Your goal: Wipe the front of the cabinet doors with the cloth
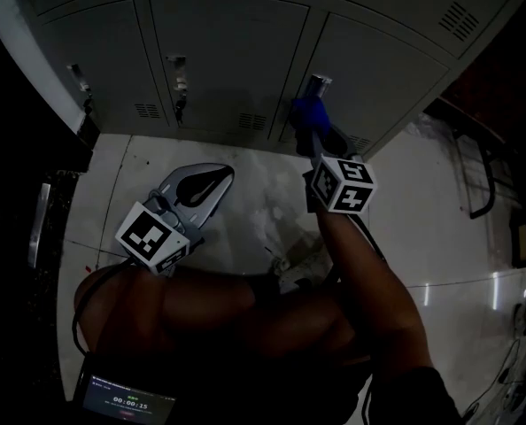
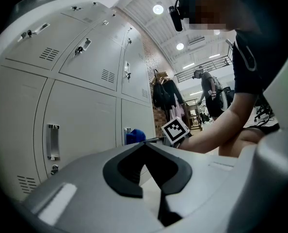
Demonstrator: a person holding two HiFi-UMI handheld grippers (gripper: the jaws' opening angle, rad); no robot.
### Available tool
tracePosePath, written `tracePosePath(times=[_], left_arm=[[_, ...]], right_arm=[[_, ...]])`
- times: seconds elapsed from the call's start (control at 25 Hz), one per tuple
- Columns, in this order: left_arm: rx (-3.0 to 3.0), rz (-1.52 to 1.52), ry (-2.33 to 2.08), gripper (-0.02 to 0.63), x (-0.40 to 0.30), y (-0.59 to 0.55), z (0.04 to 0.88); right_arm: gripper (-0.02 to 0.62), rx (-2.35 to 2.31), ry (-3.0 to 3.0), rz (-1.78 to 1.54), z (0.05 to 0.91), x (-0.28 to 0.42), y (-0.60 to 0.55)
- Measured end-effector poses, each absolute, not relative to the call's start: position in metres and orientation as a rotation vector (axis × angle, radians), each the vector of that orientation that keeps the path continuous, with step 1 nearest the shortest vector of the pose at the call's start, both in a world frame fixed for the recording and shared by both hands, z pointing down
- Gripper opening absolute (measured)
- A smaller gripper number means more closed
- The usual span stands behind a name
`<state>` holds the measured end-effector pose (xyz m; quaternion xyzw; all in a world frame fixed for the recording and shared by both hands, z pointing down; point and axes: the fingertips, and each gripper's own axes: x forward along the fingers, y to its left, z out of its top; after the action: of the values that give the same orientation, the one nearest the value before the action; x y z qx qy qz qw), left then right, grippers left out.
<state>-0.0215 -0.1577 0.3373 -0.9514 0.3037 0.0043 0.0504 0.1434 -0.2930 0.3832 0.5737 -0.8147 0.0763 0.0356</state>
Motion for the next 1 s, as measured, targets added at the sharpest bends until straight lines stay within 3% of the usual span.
tracePosePath(times=[0.4,1.0], left_arm=[[-2.898,0.013,0.924,0.006,-0.02,-0.158,0.338],[-2.902,0.003,0.922,0.006,-0.02,-0.157,0.339]], right_arm=[[0.081,1.591,-2.538,0.325,0.429,0.103,-0.294],[0.081,1.648,-2.327,0.456,0.504,0.142,-0.322]])
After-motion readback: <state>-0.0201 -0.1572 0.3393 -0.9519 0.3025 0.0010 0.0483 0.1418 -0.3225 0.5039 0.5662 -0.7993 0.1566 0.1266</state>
